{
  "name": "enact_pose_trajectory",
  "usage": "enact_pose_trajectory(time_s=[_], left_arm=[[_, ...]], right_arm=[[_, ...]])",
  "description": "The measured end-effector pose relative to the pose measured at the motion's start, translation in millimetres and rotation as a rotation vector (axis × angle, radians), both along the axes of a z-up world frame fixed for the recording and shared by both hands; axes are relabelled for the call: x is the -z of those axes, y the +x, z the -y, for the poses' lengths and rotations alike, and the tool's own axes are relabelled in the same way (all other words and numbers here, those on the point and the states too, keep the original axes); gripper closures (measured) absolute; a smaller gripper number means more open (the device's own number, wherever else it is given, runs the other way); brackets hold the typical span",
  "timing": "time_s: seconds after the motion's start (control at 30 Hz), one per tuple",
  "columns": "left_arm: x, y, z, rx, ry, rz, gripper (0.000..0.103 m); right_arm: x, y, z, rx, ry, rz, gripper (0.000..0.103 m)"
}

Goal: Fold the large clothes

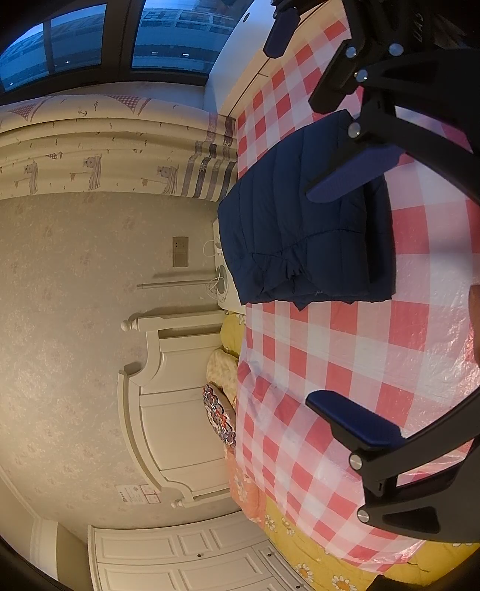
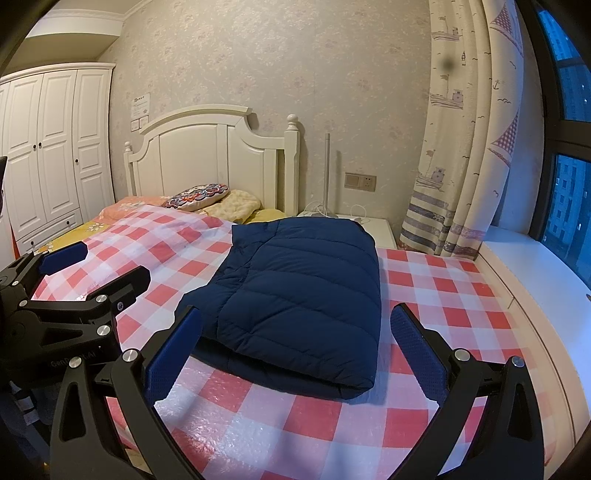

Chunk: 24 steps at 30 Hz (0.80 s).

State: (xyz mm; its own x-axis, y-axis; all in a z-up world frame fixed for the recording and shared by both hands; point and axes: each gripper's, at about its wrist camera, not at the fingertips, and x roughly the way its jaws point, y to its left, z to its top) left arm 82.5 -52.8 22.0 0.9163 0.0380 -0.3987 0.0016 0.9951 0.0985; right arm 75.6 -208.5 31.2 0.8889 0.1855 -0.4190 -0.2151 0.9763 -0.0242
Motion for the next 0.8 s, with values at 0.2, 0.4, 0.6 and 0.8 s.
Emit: enact_pose_trajectory(time_s=[0.2, 0.4, 0.6, 0.8], left_arm=[[-0.1, -0.3, 0.7, -0.001, 0.001, 0.001, 0.002], [0.4, 0.0, 0.6, -0.001, 0.000, -0.001, 0.002], [0.1, -0.3, 0.8, -0.001, 0.001, 0.000, 0.002], [0.6, -1.4, 1.8, -0.001, 0.001, 0.001, 0.002]], right_arm=[[0.3, -0.2, -0.6, 0.000, -0.001, -0.001, 0.005], [0.1, -0.2, -0.9, 0.001, 0.000, 0.000, 0.005], [0.3, -0.4, -1.7, 0.001, -0.001, -0.001, 0.005], [1.2, -0.1, -2.6, -0.002, -0.002, -0.002, 0.005]])
